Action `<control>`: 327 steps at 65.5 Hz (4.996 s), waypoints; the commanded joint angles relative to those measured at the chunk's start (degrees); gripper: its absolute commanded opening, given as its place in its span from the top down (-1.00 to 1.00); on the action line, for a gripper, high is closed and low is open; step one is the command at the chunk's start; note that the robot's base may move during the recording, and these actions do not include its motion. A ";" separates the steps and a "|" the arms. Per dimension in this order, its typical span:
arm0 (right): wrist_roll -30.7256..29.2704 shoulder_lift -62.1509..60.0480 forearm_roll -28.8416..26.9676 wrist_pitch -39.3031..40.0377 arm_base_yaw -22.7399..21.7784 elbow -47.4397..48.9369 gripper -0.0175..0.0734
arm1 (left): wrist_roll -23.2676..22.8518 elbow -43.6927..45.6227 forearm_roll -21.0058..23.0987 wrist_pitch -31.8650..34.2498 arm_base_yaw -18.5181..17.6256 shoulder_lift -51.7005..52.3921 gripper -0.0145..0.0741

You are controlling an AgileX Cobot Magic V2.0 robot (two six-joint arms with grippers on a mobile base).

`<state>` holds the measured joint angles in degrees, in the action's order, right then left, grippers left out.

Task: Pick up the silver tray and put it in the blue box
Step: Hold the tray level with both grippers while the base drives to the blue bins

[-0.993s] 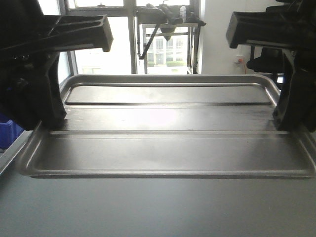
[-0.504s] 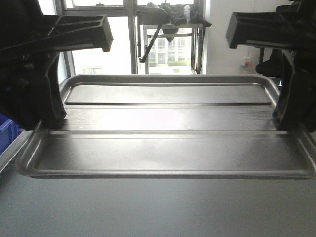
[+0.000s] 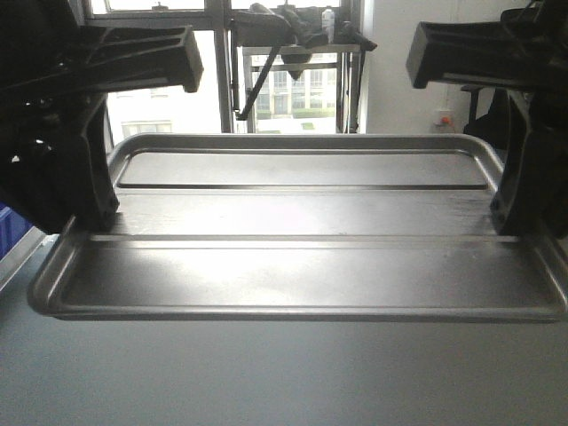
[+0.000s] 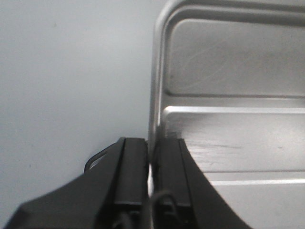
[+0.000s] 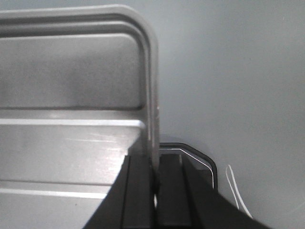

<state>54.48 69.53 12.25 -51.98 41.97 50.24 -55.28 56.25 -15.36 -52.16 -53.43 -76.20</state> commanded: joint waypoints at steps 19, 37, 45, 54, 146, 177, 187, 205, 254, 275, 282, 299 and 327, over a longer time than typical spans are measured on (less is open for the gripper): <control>-0.14 -1.19 2.81 0.21 -0.14 1.29 0.51 | -0.57 1.39 -1.96 0.04 -0.31 1.81 0.70; -0.14 -1.19 2.81 0.21 -0.14 1.29 0.51 | -0.57 1.39 -1.96 0.04 -0.31 1.81 0.70; -0.14 -1.19 2.81 0.21 -0.14 1.29 0.51 | -0.57 1.39 -1.96 0.04 -0.31 1.81 0.70; -0.14 -1.19 2.81 0.21 -0.14 1.29 0.51 | -0.57 1.39 -1.96 0.04 -0.31 1.81 0.70; -0.14 -1.19 2.81 0.21 -0.14 1.29 0.51 | -0.57 1.39 -2.05 0.04 -0.31 1.81 0.70; -0.14 -1.19 2.81 0.21 -0.14 1.29 0.51 | -0.57 1.39 -2.05 0.04 -0.31 1.81 0.70; -0.14 -1.19 2.81 0.26 -0.14 1.29 0.51 | -0.57 1.39 -2.05 0.04 -0.31 1.81 0.70; -0.14 -1.19 2.81 0.26 -0.14 1.29 0.51 | -0.57 1.39 -2.05 0.04 -0.31 1.81 0.70; -0.14 -1.19 2.81 0.20 -0.14 1.29 0.51 | -0.57 1.39 -2.05 0.04 -0.31 1.81 0.70; -0.14 -1.19 2.81 0.20 -0.14 1.29 0.51 | -0.57 1.39 -2.05 0.04 -0.31 1.81 0.70; -0.14 -1.19 2.81 0.20 -0.14 1.29 0.51 | -0.57 1.39 -2.05 0.04 -0.31 1.81 0.70; -0.14 -1.19 2.81 0.20 -0.14 1.29 0.51 | -0.57 1.39 -2.05 0.04 -0.31 1.81 0.70; -0.14 -1.19 2.81 0.20 -0.14 1.29 0.51 | -0.57 1.39 -2.05 0.04 -0.31 1.81 0.70</control>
<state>54.61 69.53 12.60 -51.98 41.97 50.24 -55.28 56.25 -15.57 -51.82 -53.43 -76.20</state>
